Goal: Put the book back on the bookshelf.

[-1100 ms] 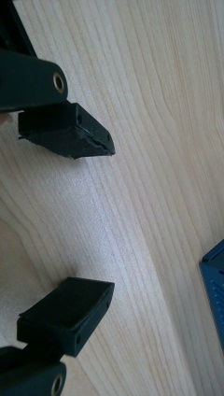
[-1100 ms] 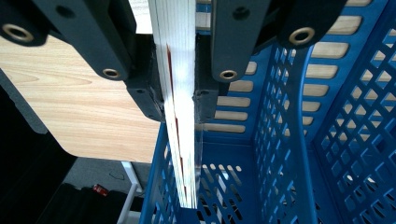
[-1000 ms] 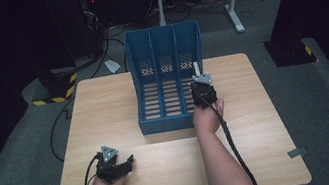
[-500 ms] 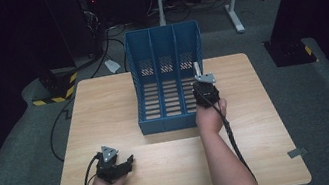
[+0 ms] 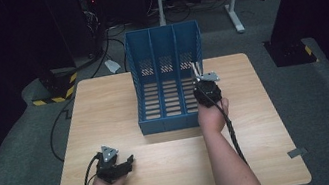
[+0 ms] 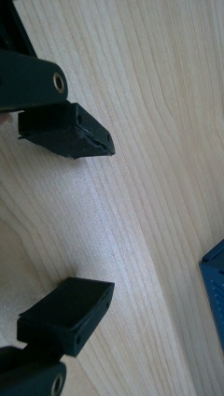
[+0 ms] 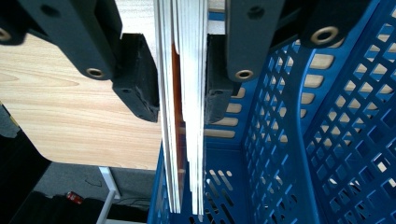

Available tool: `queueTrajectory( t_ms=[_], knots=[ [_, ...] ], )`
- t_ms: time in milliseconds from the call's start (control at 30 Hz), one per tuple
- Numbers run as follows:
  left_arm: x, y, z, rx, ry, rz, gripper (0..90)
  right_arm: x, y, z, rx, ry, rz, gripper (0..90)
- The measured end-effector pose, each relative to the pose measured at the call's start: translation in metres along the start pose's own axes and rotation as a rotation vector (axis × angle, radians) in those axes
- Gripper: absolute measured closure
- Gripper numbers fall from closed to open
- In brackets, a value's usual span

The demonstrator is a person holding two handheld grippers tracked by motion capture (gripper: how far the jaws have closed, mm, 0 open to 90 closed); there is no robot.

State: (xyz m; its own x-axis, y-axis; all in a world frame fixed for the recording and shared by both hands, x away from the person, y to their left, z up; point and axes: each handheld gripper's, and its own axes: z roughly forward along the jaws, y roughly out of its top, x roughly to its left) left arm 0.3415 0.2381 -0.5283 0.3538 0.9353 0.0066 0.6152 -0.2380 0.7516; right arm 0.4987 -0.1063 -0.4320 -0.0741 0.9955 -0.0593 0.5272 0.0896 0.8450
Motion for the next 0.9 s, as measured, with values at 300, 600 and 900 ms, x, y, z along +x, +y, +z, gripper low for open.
queueTrajectory(
  t_ms=[300,600,900],
  knots=[
    [0.0,0.0,0.0,0.0,0.0,0.0,28.7,-0.0023,0.0016,-0.0004,0.002,0.016,-0.007,56.9],
    [0.0,0.0,0.0,0.0,0.0,0.0,28.7,-0.0028,0.0049,-0.003,-0.015,0.052,-0.012,51.4],
    [0.0,0.0,0.0001,0.0,0.0,0.0,28.7,-0.002,0.0092,-0.0081,-0.027,0.093,-0.011,46.6]
  ],
)
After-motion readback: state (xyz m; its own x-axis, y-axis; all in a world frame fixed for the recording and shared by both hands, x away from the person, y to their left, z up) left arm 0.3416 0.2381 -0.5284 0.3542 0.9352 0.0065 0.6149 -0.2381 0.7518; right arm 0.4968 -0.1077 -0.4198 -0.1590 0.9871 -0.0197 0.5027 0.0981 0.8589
